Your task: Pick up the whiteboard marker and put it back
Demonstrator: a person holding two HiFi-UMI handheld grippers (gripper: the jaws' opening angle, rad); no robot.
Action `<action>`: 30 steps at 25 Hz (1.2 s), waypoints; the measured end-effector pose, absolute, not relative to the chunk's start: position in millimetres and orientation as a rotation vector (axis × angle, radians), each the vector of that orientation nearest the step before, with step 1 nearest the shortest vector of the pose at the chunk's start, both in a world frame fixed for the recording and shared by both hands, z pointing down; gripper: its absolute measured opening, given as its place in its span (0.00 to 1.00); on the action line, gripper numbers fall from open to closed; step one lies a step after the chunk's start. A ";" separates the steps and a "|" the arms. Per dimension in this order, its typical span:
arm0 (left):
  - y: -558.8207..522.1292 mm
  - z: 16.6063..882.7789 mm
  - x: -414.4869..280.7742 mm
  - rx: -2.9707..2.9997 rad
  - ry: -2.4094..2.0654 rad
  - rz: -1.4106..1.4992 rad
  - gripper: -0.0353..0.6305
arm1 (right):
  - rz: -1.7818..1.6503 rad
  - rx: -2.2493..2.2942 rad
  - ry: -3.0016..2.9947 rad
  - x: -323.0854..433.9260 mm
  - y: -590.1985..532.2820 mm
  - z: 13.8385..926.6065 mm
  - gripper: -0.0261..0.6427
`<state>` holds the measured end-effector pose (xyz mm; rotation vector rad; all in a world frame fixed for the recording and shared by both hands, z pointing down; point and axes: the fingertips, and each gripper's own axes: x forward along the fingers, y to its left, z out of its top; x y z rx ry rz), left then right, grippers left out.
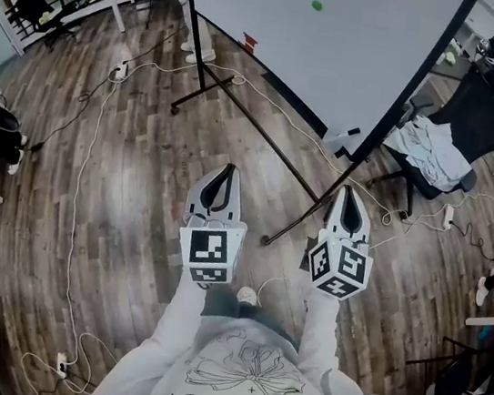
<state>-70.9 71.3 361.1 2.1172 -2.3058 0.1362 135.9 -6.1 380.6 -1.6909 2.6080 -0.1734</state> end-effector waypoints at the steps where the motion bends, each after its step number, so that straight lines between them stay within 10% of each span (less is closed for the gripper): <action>1: 63.2 363.5 -70.4 2.116 -2.299 0.141 0.06 | -0.182 -1.694 2.613 135.6 -13.1 384.1 0.05; 30: -249.1 403.1 -114.0 2.371 -1.932 0.198 0.06 | -0.306 -2.139 2.335 114.0 -257.8 432.4 0.11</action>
